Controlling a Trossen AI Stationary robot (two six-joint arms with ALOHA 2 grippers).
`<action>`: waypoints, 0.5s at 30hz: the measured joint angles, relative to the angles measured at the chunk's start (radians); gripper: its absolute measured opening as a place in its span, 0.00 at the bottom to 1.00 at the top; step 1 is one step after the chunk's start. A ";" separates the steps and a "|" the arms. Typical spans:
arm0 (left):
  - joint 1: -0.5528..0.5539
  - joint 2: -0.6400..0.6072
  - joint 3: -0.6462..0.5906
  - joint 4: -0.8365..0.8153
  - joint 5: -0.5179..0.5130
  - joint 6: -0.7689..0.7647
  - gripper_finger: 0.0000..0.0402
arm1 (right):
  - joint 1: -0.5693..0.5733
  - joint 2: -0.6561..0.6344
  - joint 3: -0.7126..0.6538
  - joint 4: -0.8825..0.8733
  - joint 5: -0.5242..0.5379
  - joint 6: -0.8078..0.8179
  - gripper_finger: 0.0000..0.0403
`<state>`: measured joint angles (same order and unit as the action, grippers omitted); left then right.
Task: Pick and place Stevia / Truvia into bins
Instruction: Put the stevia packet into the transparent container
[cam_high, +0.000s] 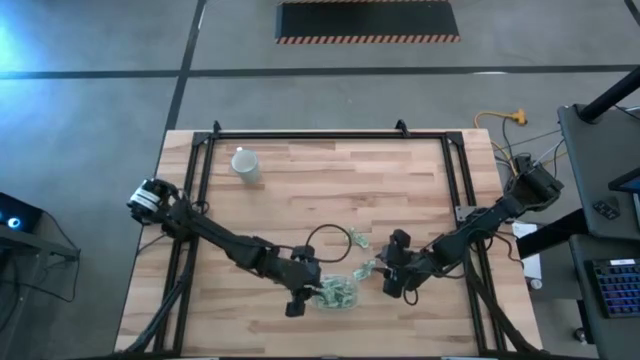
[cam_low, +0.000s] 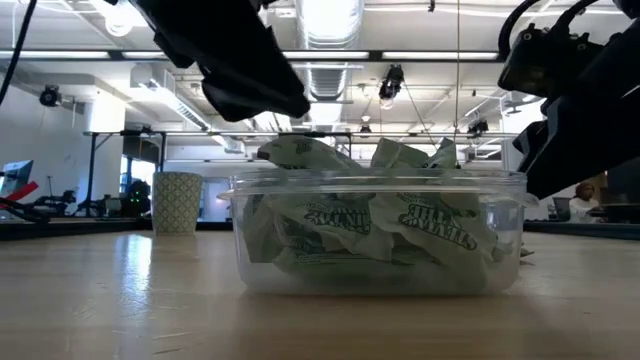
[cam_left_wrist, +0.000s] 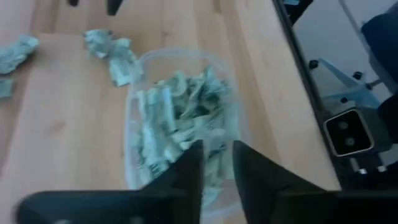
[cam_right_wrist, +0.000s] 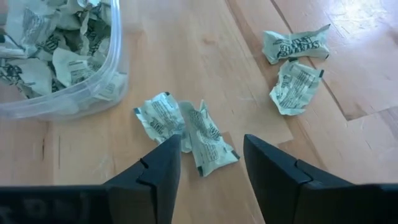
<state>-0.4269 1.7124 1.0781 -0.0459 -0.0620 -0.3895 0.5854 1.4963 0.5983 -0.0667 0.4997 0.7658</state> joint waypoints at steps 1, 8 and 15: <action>-0.001 0.002 0.005 0.003 0.002 0.000 0.19 | 0.000 0.000 0.000 0.002 -0.002 0.000 0.41; 0.001 -0.013 0.009 0.003 0.000 -0.016 0.37 | -0.001 0.000 0.000 0.007 -0.003 -0.025 0.41; 0.000 -0.065 0.009 0.002 -0.009 -0.103 0.39 | -0.023 0.009 -0.002 0.046 -0.005 -0.079 0.41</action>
<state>-0.4267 1.6476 1.0866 -0.0438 -0.0705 -0.4928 0.5627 1.5057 0.5961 -0.0209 0.4944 0.6870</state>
